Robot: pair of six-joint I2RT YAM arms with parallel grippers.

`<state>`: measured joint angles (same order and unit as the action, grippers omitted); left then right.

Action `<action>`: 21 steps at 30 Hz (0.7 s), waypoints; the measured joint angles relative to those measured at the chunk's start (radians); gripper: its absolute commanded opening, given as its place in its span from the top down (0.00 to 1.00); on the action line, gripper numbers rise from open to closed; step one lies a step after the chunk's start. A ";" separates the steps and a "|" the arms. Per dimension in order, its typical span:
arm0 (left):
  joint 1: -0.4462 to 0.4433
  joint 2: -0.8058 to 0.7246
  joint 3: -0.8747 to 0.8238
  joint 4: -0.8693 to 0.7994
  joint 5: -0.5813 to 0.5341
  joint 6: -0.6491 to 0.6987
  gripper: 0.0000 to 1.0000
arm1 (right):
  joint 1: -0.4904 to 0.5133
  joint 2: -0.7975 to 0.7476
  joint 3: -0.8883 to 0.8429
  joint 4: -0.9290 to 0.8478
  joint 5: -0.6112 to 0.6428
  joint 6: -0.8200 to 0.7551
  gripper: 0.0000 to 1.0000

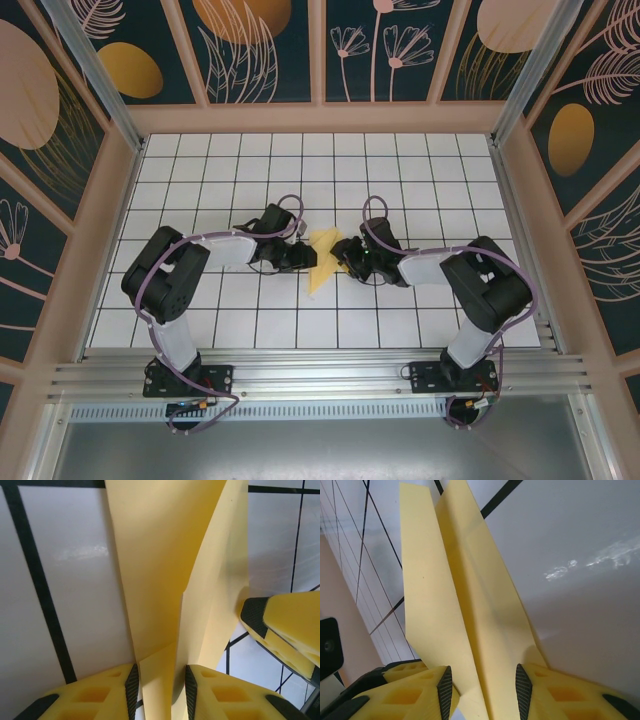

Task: Fold a paper plane with a square sheet of paper (pick it up from the middle)
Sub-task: Turn over the paper at the center of the table.

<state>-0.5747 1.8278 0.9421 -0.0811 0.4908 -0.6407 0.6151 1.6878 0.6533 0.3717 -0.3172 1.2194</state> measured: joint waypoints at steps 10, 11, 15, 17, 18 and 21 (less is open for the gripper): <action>-0.003 0.000 0.000 -0.002 0.000 0.000 0.66 | 0.000 -0.027 0.050 -0.174 0.100 -0.051 0.59; -0.003 0.000 0.000 -0.002 0.000 0.000 0.66 | 0.000 -0.027 0.060 -0.190 0.108 -0.060 0.59; -0.003 0.000 0.000 -0.002 0.000 0.000 0.66 | 0.000 -0.020 0.083 -0.227 0.116 -0.082 0.59; -0.003 0.000 0.000 -0.002 0.000 0.000 0.66 | 0.000 -0.017 0.084 -0.240 0.117 -0.089 0.59; -0.003 0.000 0.000 -0.002 0.000 0.000 0.66 | 0.000 -0.017 0.084 -0.243 0.117 -0.089 0.59; -0.003 0.000 0.000 -0.002 0.000 0.000 0.66 | 0.000 -0.017 0.084 -0.245 0.119 -0.095 0.59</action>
<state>-0.5781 1.8282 0.9421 -0.0826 0.4908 -0.6407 0.6151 1.6707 0.7376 0.1265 -0.1978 1.1240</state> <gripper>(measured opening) 0.338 0.407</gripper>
